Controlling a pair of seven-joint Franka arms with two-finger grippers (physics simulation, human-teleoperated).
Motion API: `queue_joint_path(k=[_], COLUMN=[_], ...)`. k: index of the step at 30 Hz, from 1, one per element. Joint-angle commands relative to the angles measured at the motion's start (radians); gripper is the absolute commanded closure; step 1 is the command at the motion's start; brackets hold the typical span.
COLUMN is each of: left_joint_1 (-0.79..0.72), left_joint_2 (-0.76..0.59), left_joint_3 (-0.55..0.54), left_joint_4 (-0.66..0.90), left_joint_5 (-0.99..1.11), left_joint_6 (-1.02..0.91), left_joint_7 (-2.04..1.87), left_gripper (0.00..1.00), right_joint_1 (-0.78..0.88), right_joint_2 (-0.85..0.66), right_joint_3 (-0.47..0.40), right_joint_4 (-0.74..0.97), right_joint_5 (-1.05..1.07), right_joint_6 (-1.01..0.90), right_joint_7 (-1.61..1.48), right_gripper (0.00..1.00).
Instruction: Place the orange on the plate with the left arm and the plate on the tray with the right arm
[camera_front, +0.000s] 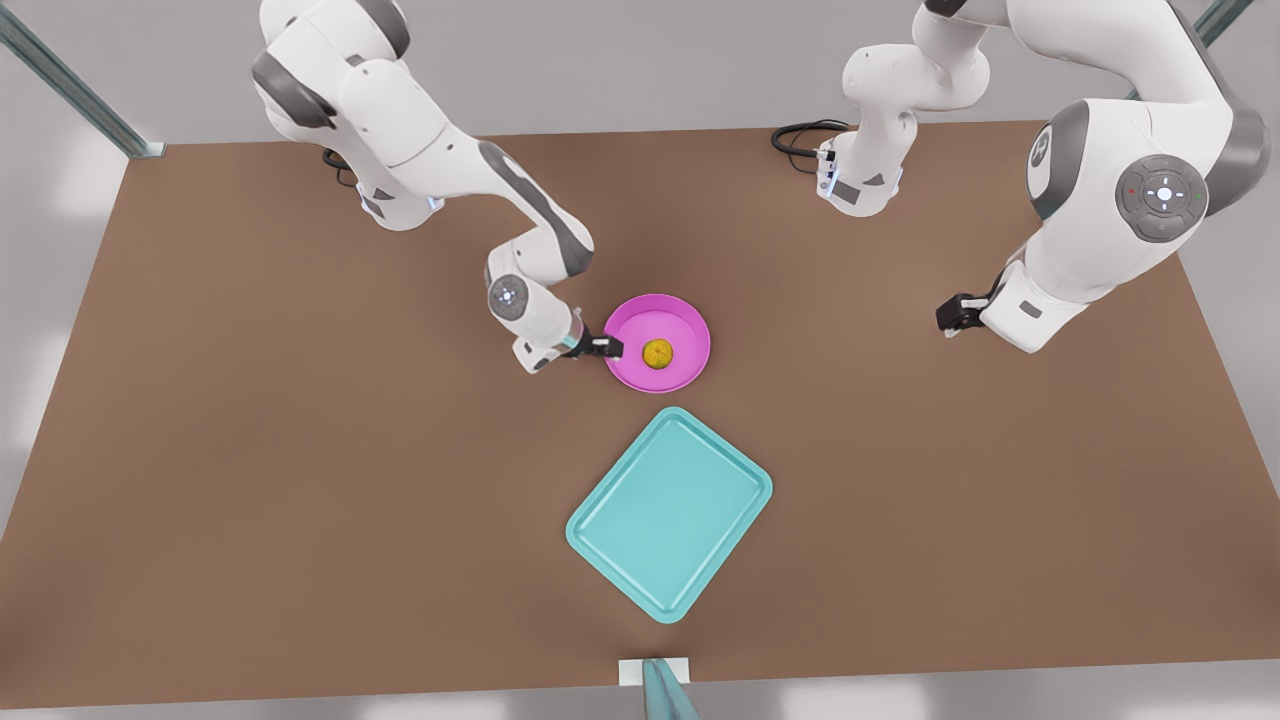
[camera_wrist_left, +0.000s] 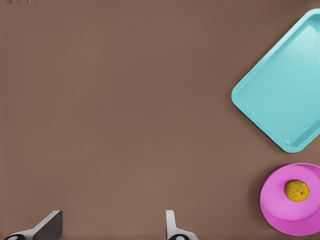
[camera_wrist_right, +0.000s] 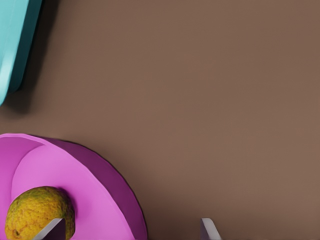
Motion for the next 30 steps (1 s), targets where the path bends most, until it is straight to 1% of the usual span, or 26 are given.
queue_joint_path(k=[1,8,9,10,11,14,16,17,21,22,23,29,30], left_joint_1=[0.001,0.001,0.001,0.001,0.001,0.001,0.001,0.001,0.001,0.001,0.001,0.001,0.001], left_joint_2=[-0.001,-0.001,-0.001,-0.001,-0.001,-0.001,-0.001,-0.001,-0.001,-0.001,-0.001,-0.003,-0.003], left_joint_3=[0.002,0.002,0.002,0.002,0.002,0.002,0.004,0.004,0.004,0.004,0.004,0.008,0.008], left_joint_4=[0.0,0.0,0.0,-0.001,0.0,-0.001,-0.001,-0.001,-0.001,-0.001,-0.001,-0.003,-0.003], left_joint_5=[0.001,0.001,0.001,0.001,0.001,0.001,0.001,0.001,0.001,0.001,0.001,0.001,0.001], left_joint_6=[-0.003,-0.006,-0.006,-0.006,-0.006,-0.006,-0.006,-0.006,-0.006,-0.006,-0.006,-0.009,-0.011], left_joint_7=[0.053,0.055,0.055,0.053,0.053,0.055,0.053,0.055,0.055,0.055,0.055,0.056,0.056], left_gripper=[0.0,0.0,0.0,0.0,0.0,0.0,0.0,0.0,0.0,0.0,0.0,0.0,0.0], right_joint_1=[0.001,0.004,0.004,0.003,0.001,0.001,-0.004,-0.004,-0.005,-0.007,-0.007,-0.01,-0.013], right_joint_2=[0.009,0.034,0.034,0.034,0.034,0.037,0.046,0.057,0.068,0.072,0.074,0.074,0.072], right_joint_3=[0.001,0.033,0.035,0.036,0.036,0.036,0.036,0.035,0.035,0.035,0.035,0.035,0.035], right_joint_4=[0.004,0.007,0.007,0.007,0.007,0.009,0.018,0.035,0.044,0.044,0.044,0.049,0.064], right_joint_5=[0.001,0.001,0.001,-0.001,0.001,-0.001,-0.001,-0.001,-0.002,-0.004,-0.004,-0.004,-0.004], right_joint_6=[0.004,0.001,0.001,-0.002,-0.003,-0.005,-0.008,-0.037,-0.043,-0.043,-0.043,-0.045,-0.095], right_joint_7=[-0.082,-0.097,-0.099,-0.099,-0.099,-0.099,-0.109,-0.114,-0.117,-0.117,-0.118,-0.117,-0.117], right_gripper=[0.0,0.0,0.02,0.21,0.32,0.52,0.56,0.56,0.56,0.58,0.64,0.73,0.75])
